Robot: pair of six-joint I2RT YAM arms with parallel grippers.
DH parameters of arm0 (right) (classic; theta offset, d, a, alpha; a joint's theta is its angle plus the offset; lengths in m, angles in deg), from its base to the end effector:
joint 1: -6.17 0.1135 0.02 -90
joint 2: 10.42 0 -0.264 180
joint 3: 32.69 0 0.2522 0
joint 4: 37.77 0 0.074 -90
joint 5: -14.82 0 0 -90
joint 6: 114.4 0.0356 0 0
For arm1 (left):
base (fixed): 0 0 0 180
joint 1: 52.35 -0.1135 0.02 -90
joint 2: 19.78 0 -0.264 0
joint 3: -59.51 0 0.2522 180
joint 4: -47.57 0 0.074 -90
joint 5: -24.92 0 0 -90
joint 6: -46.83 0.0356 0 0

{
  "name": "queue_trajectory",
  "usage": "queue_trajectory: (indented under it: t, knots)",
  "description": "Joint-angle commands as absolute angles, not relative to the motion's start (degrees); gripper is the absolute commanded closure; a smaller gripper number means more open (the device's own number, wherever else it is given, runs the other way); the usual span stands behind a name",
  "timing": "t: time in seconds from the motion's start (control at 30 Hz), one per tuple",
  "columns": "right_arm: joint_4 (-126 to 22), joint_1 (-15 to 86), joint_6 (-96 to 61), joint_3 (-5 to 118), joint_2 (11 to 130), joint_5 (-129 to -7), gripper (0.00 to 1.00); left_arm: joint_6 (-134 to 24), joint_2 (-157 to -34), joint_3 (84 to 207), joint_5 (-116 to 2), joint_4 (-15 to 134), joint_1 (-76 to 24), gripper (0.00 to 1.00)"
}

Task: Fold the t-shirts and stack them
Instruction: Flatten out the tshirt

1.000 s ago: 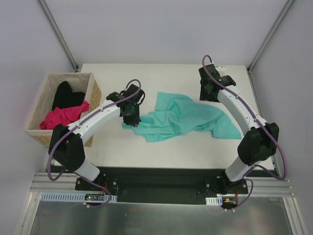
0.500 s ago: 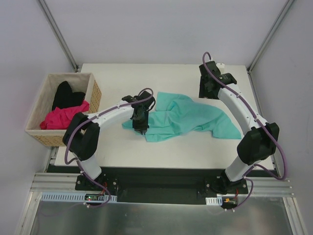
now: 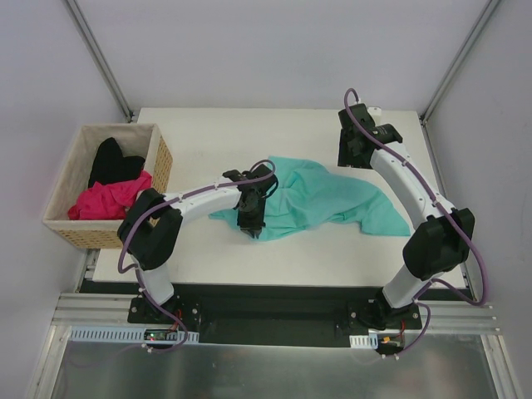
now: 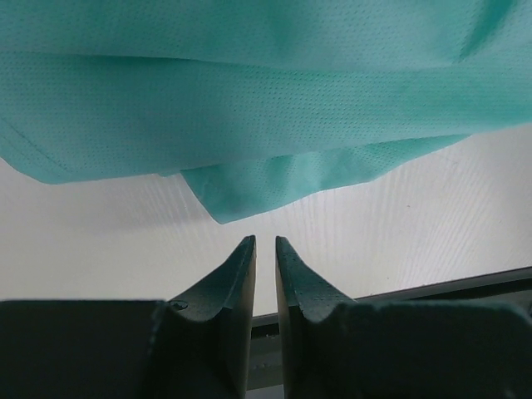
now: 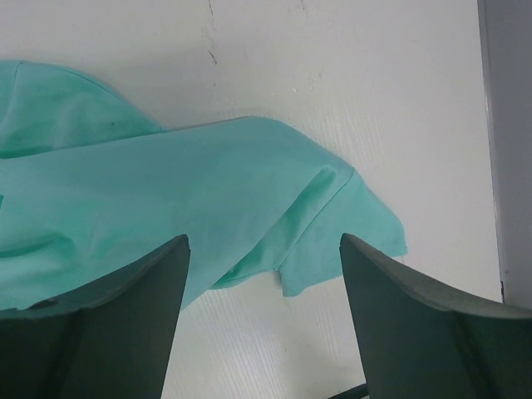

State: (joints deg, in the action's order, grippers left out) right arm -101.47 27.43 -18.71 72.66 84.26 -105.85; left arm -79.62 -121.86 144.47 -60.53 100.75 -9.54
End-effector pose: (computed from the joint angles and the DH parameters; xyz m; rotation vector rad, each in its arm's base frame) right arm 0.3349 0.1108 0.3397 -0.1054 2.3702 -0.4460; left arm 0.2572 -0.2421 0.1943 0.1808 2.8933 -0.4097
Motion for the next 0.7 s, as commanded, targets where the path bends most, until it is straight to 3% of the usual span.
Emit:
queue_trajectory:
  t: [0.0,0.67]
  knots:
    - [-102.1,27.3,-19.2,74.0,83.8,-105.2,0.24,-81.5,-121.4,143.5,-60.7,101.1,-9.3,0.84]
    - [-102.8,27.0,-19.1,74.5,83.4,-104.8,0.25,-82.3,-123.7,142.6,-61.0,101.0,-9.8,0.79]
